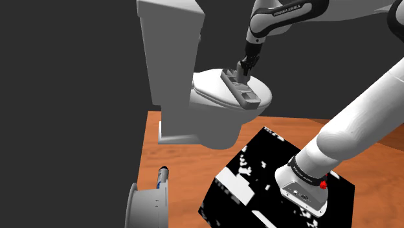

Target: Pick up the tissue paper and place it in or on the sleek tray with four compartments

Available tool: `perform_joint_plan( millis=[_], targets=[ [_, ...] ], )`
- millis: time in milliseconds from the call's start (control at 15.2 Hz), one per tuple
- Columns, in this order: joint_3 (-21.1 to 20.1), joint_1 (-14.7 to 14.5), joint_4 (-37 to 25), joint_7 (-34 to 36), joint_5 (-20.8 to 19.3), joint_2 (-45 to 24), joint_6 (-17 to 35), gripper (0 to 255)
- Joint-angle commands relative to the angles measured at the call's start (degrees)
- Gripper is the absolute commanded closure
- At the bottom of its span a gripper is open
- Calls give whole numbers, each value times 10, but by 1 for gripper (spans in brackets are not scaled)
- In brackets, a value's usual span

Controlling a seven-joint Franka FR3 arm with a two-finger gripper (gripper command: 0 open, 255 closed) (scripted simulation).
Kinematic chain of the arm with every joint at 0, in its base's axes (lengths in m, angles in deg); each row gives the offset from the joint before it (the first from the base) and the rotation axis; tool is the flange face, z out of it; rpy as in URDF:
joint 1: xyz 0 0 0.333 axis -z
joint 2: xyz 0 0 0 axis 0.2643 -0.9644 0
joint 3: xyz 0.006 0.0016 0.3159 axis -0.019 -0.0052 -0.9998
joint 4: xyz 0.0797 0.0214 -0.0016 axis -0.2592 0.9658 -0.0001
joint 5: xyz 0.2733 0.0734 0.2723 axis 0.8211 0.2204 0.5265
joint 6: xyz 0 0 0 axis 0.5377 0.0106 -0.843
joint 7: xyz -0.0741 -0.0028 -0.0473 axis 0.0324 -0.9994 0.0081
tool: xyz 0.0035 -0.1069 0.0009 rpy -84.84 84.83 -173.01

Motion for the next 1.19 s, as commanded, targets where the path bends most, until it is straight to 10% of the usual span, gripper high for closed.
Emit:
perform_joint_plan(
  millis=[0, 660, 726, 1122],
  targets=[
    [1, 1, 10, 1, -1, -5, 16, 255],
    [1, 1, 19, 2, -1, -11, 31, 255],
    [1, 1, 19, 2, -1, -11, 31, 0],
    [0, 0, 6, 2, 0, -5, 12, 0]
  ],
)
